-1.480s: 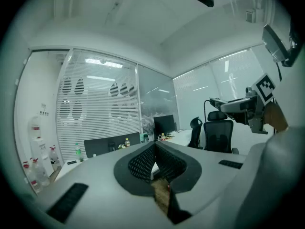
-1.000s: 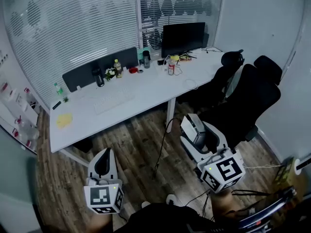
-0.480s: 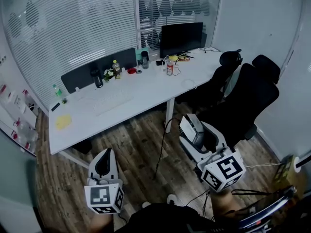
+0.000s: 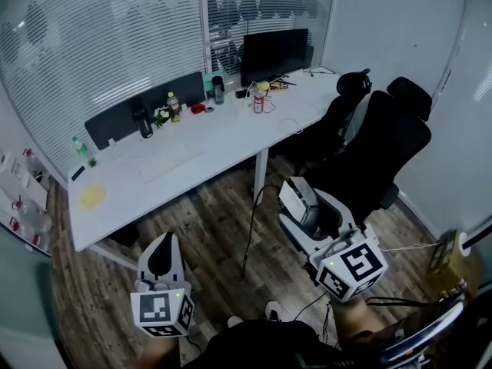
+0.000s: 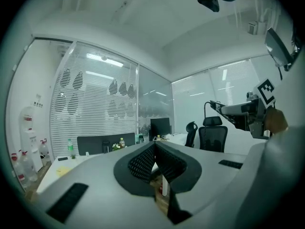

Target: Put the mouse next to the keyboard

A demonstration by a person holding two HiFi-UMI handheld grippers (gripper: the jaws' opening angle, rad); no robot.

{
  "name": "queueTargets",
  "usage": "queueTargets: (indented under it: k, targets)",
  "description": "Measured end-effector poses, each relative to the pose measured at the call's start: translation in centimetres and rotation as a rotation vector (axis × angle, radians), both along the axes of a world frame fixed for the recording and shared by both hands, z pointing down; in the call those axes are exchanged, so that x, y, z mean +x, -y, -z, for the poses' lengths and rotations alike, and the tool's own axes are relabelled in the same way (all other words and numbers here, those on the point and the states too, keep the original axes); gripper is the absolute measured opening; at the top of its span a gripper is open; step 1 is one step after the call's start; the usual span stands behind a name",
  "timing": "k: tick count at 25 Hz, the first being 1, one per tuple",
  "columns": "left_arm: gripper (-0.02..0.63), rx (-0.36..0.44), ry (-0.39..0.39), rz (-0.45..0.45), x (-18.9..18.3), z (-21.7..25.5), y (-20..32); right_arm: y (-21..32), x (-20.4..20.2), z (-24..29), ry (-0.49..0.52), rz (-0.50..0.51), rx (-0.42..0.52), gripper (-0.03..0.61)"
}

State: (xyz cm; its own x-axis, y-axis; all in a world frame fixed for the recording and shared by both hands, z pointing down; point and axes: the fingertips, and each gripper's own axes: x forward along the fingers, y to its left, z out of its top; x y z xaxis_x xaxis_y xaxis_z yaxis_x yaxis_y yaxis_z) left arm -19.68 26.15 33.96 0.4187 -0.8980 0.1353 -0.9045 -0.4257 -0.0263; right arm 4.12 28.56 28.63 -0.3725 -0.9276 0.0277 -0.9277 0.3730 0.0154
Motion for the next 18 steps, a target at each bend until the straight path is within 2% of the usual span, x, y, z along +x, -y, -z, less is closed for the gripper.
queueTargets:
  k: [6, 11, 18]
  targets:
    - [0.029, -0.008, -0.030, -0.062, -1.4, -0.6, 0.0, -0.5, -2.2, 0.1, -0.024, -0.032, 0.008, 0.296]
    - [0.029, 0.014, -0.040, -0.023, -3.5, -0.4, -0.2, -0.2, -4.2, 0.3, -0.035, -0.006, 0.013, 0.296]
    - [0.029, 0.037, 0.001, 0.040, -5.1, -0.5, 0.5, 2.6, -6.0, 0.0, -0.019, 0.060, 0.025, 0.296]
